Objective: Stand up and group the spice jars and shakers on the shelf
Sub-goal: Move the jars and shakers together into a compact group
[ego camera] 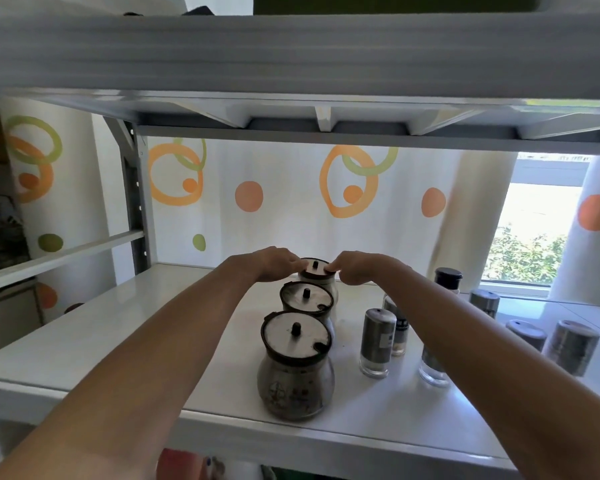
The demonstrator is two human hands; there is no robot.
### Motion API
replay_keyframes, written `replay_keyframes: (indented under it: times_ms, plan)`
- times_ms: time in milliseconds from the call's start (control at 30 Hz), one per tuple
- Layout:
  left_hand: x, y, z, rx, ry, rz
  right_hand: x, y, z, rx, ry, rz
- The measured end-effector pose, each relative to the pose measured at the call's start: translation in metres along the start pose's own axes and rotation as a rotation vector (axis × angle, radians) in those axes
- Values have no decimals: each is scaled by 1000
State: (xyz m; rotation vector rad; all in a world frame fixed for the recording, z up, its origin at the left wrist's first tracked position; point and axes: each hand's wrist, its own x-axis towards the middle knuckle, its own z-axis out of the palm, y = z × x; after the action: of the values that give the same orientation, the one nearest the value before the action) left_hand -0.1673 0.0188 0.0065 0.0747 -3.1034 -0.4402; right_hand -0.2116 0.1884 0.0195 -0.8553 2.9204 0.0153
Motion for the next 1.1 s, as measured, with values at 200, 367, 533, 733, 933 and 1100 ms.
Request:
replay_keyframes:
  times_ms: [200,367,533,733,933,1100]
  plan:
    - [-19,2,1,-44,10,11,-19,-5,1,15,-3,-4]
    - [-33,6,3,-80,15,32,-32,-8,2,12,2,-1]
    - [-44,12,5,-99,30,37,-39,-9,4,22,17,-8]
    - [-45,13,5,-50,37,38,-41,-6,10,88,27,-17]
    - [-48,14,5,-144,96,93,-32,8,12,203,65,-46]
    - [-62,37,-9,-392,326,207,-49,23,0,371,308,-128]
